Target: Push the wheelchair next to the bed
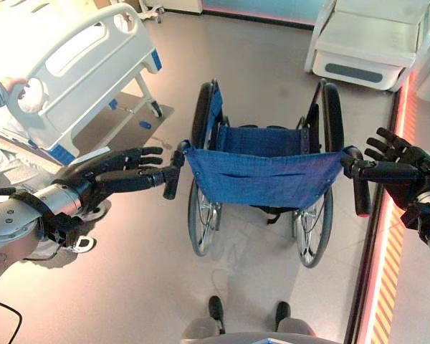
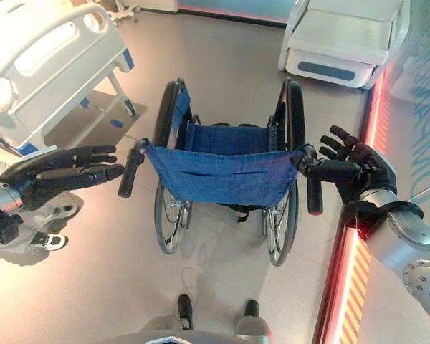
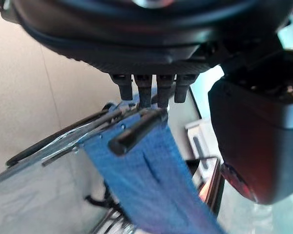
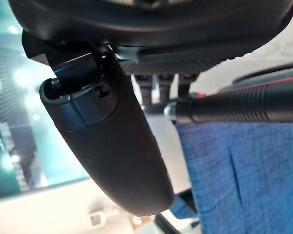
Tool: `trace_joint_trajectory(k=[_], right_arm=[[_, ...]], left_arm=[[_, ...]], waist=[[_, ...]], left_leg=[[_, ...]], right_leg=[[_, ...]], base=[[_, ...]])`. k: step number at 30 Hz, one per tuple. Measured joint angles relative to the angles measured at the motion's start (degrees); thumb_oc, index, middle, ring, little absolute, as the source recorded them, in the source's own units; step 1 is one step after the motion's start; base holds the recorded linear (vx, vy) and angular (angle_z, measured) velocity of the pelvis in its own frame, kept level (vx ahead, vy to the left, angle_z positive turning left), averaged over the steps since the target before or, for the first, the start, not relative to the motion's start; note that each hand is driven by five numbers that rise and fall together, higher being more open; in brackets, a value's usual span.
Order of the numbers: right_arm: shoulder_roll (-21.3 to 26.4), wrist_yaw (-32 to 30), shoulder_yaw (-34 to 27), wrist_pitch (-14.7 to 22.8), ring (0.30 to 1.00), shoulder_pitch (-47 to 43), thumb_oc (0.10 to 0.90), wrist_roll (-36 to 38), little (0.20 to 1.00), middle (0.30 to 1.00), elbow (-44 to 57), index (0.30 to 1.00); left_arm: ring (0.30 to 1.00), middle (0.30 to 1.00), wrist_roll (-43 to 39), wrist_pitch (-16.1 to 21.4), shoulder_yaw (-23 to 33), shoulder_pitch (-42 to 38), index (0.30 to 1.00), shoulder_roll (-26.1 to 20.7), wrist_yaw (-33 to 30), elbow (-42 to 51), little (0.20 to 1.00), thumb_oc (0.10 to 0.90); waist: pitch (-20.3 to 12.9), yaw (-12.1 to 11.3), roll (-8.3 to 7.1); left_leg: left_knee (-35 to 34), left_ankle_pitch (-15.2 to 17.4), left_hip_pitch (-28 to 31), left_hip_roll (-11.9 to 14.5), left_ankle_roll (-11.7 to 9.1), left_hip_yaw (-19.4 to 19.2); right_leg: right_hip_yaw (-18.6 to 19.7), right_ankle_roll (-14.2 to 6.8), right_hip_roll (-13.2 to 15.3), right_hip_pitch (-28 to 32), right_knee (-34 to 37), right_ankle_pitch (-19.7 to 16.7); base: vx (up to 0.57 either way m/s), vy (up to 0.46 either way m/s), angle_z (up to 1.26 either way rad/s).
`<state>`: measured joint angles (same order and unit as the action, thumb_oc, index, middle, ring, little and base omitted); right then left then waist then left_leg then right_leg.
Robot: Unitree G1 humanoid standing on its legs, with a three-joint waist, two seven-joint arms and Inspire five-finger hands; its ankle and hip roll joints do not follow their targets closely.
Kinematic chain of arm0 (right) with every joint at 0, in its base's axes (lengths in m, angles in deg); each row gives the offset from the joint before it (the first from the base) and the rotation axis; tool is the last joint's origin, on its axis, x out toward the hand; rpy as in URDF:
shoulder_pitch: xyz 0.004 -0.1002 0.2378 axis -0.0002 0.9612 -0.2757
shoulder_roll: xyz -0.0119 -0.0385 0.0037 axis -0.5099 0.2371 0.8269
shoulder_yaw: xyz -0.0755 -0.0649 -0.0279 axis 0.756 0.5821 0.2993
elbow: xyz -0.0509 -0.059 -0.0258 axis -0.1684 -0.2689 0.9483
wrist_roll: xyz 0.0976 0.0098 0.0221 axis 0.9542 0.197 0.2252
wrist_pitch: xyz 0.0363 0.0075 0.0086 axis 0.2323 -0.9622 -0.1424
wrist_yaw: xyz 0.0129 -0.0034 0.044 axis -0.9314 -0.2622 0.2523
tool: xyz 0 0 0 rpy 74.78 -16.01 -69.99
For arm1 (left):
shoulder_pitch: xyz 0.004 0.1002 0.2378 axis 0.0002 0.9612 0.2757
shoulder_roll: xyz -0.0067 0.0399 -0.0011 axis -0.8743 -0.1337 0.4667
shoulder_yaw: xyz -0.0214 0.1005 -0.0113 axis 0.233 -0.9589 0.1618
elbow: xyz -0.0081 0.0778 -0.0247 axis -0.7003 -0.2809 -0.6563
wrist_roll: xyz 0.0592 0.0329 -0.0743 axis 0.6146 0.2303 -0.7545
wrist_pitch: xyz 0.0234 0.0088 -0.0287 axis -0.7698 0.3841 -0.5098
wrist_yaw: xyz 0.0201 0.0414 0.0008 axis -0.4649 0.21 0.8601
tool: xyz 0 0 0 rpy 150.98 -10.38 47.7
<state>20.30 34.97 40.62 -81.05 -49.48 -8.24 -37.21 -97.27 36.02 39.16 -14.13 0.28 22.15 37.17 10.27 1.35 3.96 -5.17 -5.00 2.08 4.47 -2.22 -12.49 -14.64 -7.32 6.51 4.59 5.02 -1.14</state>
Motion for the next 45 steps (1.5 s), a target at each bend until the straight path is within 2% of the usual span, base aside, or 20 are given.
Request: trace_joint_trajectory(k=[3, 7, 10, 18, 25, 32, 38, 45], right_arm=[[0.0, 0.0, 0.0, 0.0, 0.9, 0.0, 0.8, -0.1, 0.9, 0.9, 0.0, 0.9], [-0.2, 0.0, 0.1, 0.0, 0.9, -0.3, 0.8, -0.2, 0.9, 0.9, -0.1, 0.9], [-0.3, 0.0, 0.6, 0.0, 0.9, -1.3, 0.8, -0.4, 0.9, 0.9, -0.2, 0.9], [-0.3, 0.0, 5.3, -0.1, 0.9, -5.6, 0.8, -2.5, 0.9, 0.9, -1.4, 0.9], [-0.4, -0.5, 7.2, 1.0, 0.9, -6.6, 0.8, -2.8, 0.9, 0.9, -1.6, 0.9], [-0.4, -0.9, 7.8, 1.9, 0.9, -6.8, 0.8, -2.8, 0.9, 0.9, -1.8, 0.9], [-0.4, -1.7, 9.1, 3.2, 0.9, -7.1, 0.8, -2.9, 0.9, 0.9, -1.9, 0.9], [-0.4, -2.0, 9.5, 3.2, 0.9, -8.0, 0.8, -2.7, 0.9, 0.9, -2.4, 0.9]], left_arm=[[0.9, 0.9, -1.0, 0.0, 0.0, -2.1, 0.9, 1.8, -5.2, -1.9, 0.9, 0.8], [0.9, 0.9, -1.7, 0.0, -0.2, -2.9, 0.9, 4.1, -8.2, -3.7, 0.9, 0.8], [0.9, 0.9, -2.1, -0.3, -2.0, -4.9, 0.9, 5.3, -8.5, -5.2, 0.9, 0.8], [0.9, 0.9, -2.2, -4.1, -11.7, -9.0, 0.9, 5.3, -5.9, -6.1, 0.9, 0.8], [0.9, 0.9, -7.8, -5.3, -16.4, -11.4, 0.9, 5.3, -5.4, -5.9, 0.9, 0.8], [0.9, 0.9, -13.4, -4.9, -17.6, -12.0, 0.9, 5.2, -9.1, -5.4, 0.9, 0.8], [0.9, 0.9, -14.7, -4.1, -19.0, -13.0, 0.9, 5.2, -13.2, -4.0, 0.9, 0.8], [0.9, 0.9, -15.7, -4.6, -19.0, -13.4, 0.9, 5.2, -14.3, -3.5, 0.9, 0.8]], waist=[[0.0, 0.0, 0.06], [-0.1, 0.1, 0.09], [-0.1, 0.1, 0.08], [-0.2, 0.8, -0.02], [-0.1, 0.9, -0.03], [-0.1, 0.9, -0.07], [0.2, 0.9, -0.53], [0.4, 0.9, -0.82]], left_leg=[[0.0, 0.0, 0.0, 0.0, 0.0, 0.1], [0.0, 0.0, -0.2, 0.0, 0.0, 0.3], [0.0, -0.1, -0.3, 0.0, 0.2, 0.5], [0.0, -0.2, -0.3, -0.1, 0.2, 0.5], [0.0, -0.2, -0.3, 0.0, 0.2, 0.2], [0.0, -0.2, -0.3, 0.0, 0.2, -0.2], [0.0, -0.2, -0.4, -0.1, 0.2, -0.3], [0.0, -0.2, -0.8, -0.1, 0.2, -0.3]], right_leg=[[-0.1, 0.0, 0.0, 0.0, 0.0, 0.0], [-0.2, 0.0, 0.0, 0.0, 0.0, 0.0], [-0.4, 0.0, 0.0, 0.0, 0.0, 0.0], [-0.3, 0.0, 0.0, -0.1, 0.0, 0.0], [0.0, -0.1, 0.0, -0.2, 0.0, -0.1], [0.3, -0.1, 0.0, -0.4, 0.0, -0.2], [0.4, -0.1, 0.1, -0.6, 0.0, -0.2], [0.3, -0.1, 0.1, -0.9, 0.0, -0.2]], base=[[0.0, 0.0, 0.0], [0.0, 0.0, 0.0], [0.01, -0.005, 0.04], [0.0, 0.0, 0.0], [0.0, 0.0, 0.0], [0.0, 0.0, 0.0], [0.0, 0.0, 0.0], [0.0, 0.0, 0.0]])
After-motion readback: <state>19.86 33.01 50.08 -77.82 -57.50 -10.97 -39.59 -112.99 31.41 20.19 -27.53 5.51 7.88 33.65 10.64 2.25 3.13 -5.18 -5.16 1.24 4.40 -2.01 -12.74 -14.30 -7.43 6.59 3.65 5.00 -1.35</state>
